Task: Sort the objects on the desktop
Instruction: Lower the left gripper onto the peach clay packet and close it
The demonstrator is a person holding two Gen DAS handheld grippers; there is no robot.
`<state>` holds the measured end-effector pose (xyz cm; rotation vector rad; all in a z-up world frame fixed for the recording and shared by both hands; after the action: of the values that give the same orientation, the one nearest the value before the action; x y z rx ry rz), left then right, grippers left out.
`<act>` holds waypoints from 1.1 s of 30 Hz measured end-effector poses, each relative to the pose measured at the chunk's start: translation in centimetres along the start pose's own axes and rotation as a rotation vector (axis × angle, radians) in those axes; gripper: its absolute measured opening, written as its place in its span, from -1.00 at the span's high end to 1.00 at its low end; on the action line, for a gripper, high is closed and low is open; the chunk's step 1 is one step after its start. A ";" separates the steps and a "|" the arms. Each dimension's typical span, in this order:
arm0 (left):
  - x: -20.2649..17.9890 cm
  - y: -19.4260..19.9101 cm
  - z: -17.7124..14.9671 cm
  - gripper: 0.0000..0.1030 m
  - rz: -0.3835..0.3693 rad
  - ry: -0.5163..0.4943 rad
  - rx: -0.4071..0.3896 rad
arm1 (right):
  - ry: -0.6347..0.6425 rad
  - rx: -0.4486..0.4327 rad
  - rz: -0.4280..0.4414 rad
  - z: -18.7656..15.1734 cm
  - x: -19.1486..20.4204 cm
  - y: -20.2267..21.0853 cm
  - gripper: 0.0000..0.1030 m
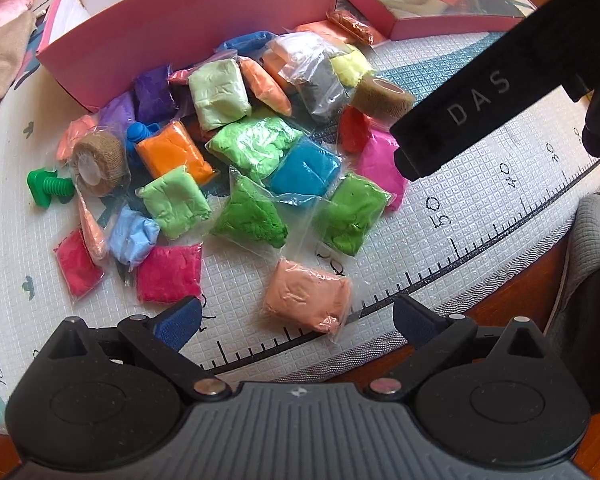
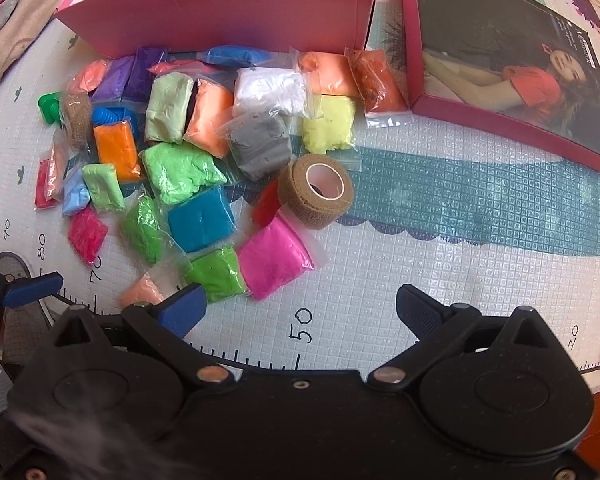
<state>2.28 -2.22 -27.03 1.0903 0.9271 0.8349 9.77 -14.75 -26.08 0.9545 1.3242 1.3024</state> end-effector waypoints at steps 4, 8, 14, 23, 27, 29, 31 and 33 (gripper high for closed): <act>-0.2 -0.8 0.0 -0.99 0.007 -0.022 0.008 | 0.003 0.005 0.002 0.0 0.3 -0.3 -0.98; -0.5 -1.5 0.2 -0.95 0.014 -0.060 0.013 | 0.013 0.007 0.008 0.1 0.8 -0.6 -0.98; -0.2 -2.5 0.3 -0.77 0.014 -0.070 0.037 | 0.026 0.014 0.026 0.1 1.3 -1.0 -0.98; 0.2 -3.7 0.6 -0.48 0.011 -0.085 0.070 | 0.005 0.024 0.035 0.4 1.5 -1.4 -0.98; 0.8 -4.1 0.7 -0.47 0.014 -0.072 0.077 | -0.003 0.031 0.038 0.5 1.4 -1.8 -0.98; 1.0 -4.2 0.8 -0.47 0.012 -0.067 0.077 | -0.009 0.040 0.038 0.4 1.4 -2.0 -0.98; 1.1 -4.4 1.0 -0.46 0.013 -0.067 0.079 | -0.009 0.044 0.037 0.4 1.4 -2.3 -0.98; 1.2 -4.7 1.1 -0.45 0.013 -0.073 0.085 | -0.007 0.044 0.038 0.4 1.5 -2.3 -0.98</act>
<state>4.24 -2.68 -31.62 1.1938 0.9018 0.7673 10.16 -13.43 -28.53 1.0184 1.3398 1.3022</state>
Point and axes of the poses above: each gripper's, at about its wrist camera, not at the fingertips, and y roughly against the way its jaws point, x to its left, z to its top, the point moved 5 cm from there along -y, roughly the way its jaws point, and after that the axes turned 11 degrees about -z, right-handed, at the moved point
